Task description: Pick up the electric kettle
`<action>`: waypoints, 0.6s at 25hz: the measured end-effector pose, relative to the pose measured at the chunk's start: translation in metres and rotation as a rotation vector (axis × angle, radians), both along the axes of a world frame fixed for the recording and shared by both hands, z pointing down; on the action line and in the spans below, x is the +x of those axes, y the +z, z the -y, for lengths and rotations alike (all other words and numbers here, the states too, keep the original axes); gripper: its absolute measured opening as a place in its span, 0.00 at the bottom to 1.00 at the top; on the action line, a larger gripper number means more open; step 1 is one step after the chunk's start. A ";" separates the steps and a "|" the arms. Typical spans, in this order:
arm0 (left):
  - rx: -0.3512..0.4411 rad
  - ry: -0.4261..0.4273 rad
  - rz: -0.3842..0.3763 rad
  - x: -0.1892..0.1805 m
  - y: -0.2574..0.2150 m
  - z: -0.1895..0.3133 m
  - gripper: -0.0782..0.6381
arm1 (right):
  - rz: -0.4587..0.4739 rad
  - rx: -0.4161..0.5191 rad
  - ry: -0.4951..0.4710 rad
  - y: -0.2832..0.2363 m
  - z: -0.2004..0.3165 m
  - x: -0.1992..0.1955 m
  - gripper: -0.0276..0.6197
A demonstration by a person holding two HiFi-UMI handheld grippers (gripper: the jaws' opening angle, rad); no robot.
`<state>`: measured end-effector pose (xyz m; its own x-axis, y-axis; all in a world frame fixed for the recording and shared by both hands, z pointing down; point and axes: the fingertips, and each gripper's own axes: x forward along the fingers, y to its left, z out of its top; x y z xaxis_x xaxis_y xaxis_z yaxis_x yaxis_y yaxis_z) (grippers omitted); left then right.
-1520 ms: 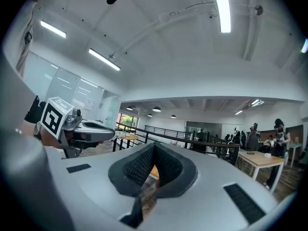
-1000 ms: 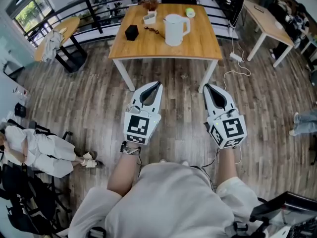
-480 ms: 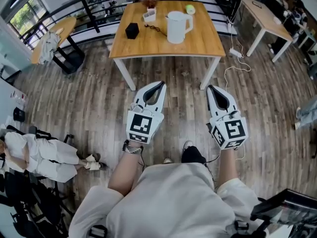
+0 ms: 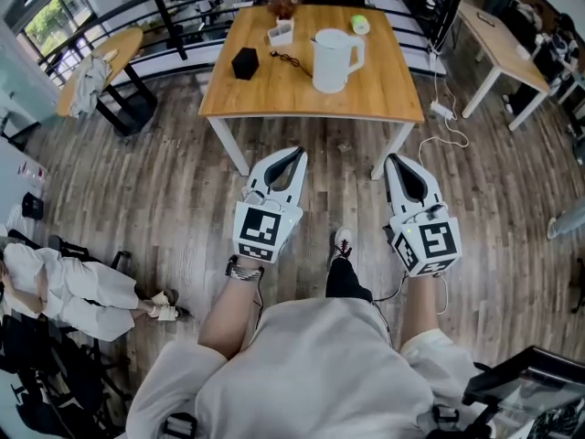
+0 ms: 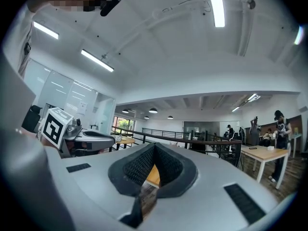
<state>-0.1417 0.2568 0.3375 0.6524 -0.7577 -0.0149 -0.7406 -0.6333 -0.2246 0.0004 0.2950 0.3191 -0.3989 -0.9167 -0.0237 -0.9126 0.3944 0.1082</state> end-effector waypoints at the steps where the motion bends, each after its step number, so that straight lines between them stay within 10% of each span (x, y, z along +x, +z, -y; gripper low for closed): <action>1: 0.003 -0.003 0.000 0.005 0.000 0.011 0.12 | 0.003 0.006 -0.005 -0.001 0.012 0.005 0.05; 15: 0.002 -0.043 -0.011 0.088 -0.016 0.166 0.12 | -0.010 -0.004 -0.039 -0.014 0.170 0.084 0.05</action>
